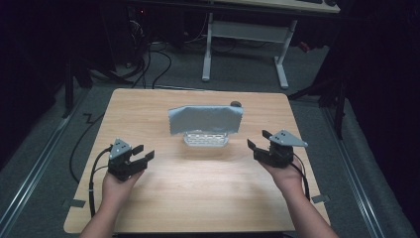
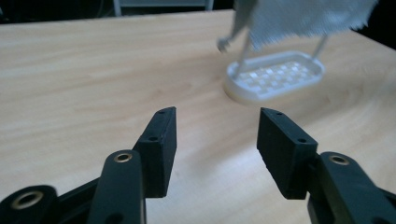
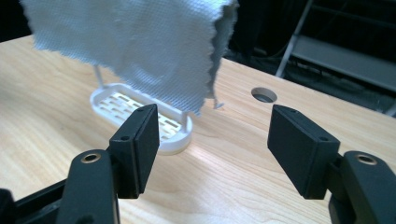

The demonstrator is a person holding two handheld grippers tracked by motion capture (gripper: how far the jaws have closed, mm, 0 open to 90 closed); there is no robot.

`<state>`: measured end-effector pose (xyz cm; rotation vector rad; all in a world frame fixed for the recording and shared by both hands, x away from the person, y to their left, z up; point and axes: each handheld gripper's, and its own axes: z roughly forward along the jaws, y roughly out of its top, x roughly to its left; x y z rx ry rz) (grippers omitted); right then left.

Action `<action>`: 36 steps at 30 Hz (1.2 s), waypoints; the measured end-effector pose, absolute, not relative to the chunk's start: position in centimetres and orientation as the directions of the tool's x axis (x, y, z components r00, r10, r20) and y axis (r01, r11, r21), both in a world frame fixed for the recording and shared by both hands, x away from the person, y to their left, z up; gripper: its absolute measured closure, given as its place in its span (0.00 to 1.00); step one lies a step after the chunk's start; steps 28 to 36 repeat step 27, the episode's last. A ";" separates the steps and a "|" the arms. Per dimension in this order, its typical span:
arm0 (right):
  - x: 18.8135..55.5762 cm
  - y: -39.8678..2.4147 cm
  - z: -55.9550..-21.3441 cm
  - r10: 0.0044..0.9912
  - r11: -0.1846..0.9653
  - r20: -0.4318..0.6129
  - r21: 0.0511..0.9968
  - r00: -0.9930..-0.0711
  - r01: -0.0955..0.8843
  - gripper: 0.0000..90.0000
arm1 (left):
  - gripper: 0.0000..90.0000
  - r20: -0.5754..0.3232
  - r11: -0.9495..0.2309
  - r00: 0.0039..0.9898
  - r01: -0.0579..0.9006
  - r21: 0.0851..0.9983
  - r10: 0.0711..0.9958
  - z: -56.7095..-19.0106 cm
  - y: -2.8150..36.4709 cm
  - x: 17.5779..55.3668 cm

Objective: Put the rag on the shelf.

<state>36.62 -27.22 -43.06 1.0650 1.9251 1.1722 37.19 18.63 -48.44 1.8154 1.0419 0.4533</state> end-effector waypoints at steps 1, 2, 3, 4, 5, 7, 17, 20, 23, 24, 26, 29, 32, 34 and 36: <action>36.6 -27.2 -43.1 0.877 0.275 -0.106 0.911 -0.469 0.309 0.38 | 0.52 -0.133 -0.176 0.566 0.457 0.872 0.813 -48.4 18.6 37.2; 35.7 -26.9 -43.4 0.873 0.281 -0.106 0.907 -0.476 0.313 0.38 | 0.52 -0.126 -0.183 0.571 0.452 0.873 0.811 -48.7 18.4 36.6; 35.7 -26.9 -43.4 0.873 0.281 -0.106 0.907 -0.476 0.313 0.38 | 0.52 -0.118 -0.192 0.578 0.447 0.874 0.807 -48.9 18.2 36.0; 34.9 -26.6 -43.9 0.864 0.292 -0.107 0.902 -0.492 0.317 0.37 | 0.52 -0.117 -0.212 0.592 0.456 0.864 0.798 -49.5 17.6 35.0; 34.5 -26.4 -44.3 0.861 0.291 -0.102 0.902 -0.498 0.319 0.37 | 0.51 -0.116 -0.225 0.598 0.464 0.857 0.793 -49.9 17.2 34.5; 34.1 -26.3 -44.6 0.858 0.290 -0.094 0.901 -0.505 0.324 0.37 | 0.51 -0.119 -0.238 0.605 0.476 0.847 0.788 -50.3 16.8 34.1; 30.4 -24.3 -51.9 0.856 0.309 -0.035 0.834 -0.516 0.456 0.35 | 0.52 -0.123 -0.345 0.682 0.507 0.790 0.721 -52.4 9.5 31.6; 30.3 -24.1 -52.4 0.837 0.376 -0.104 0.823 -0.537 0.426 0.38 | 0.51 -0.073 -0.375 0.681 0.485 0.790 0.729 -52.4 10.3 32.0; 30.6 -24.2 -52.5 0.847 0.346 -0.067 0.823 -0.528 0.450 0.38 | 0.51 -0.110 -0.358 0.669 0.521 0.775 0.735 -52.8 11.2 32.4; 30.8 -24.1 -52.4 0.847 0.352 -0.077 0.823 -0.527 0.445 0.38 | 0.51 -0.149 -0.330 0.651 0.551 0.766 0.744 -53.0 11.8 32.6; 30.9 -24.1 -52.5 0.846 0.356 -0.083 0.823 -0.526 0.443 0.39 | 0.51 -0.171 -0.302 0.640 0.560 0.771 0.749 -52.9 12.2 32.8; 30.9 -24.1 -52.5 0.846 0.356 -0.083 0.823 -0.526 0.443 0.39 | 0.51 -0.171 -0.302 0.640 0.560 0.771 0.749 -52.9 12.2 32.8; 30.9 -24.1 -52.5 0.846 0.356 -0.083 0.823 -0.526 0.443 0.39 | 0.51 -0.171 -0.302 0.640 0.560 0.771 0.749 -52.9 12.2 32.8; 30.9 -24.1 -52.5 0.846 0.356 -0.083 0.823 -0.526 0.443 0.39 | 0.51 -0.171 -0.302 0.640 0.560 0.771 0.749 -52.9 12.2 32.8; 30.9 -24.1 -52.5 0.846 0.356 -0.083 0.823 -0.526 0.443 0.39 | 0.51 -0.171 -0.302 0.640 0.560 0.771 0.749 -52.9 12.2 32.8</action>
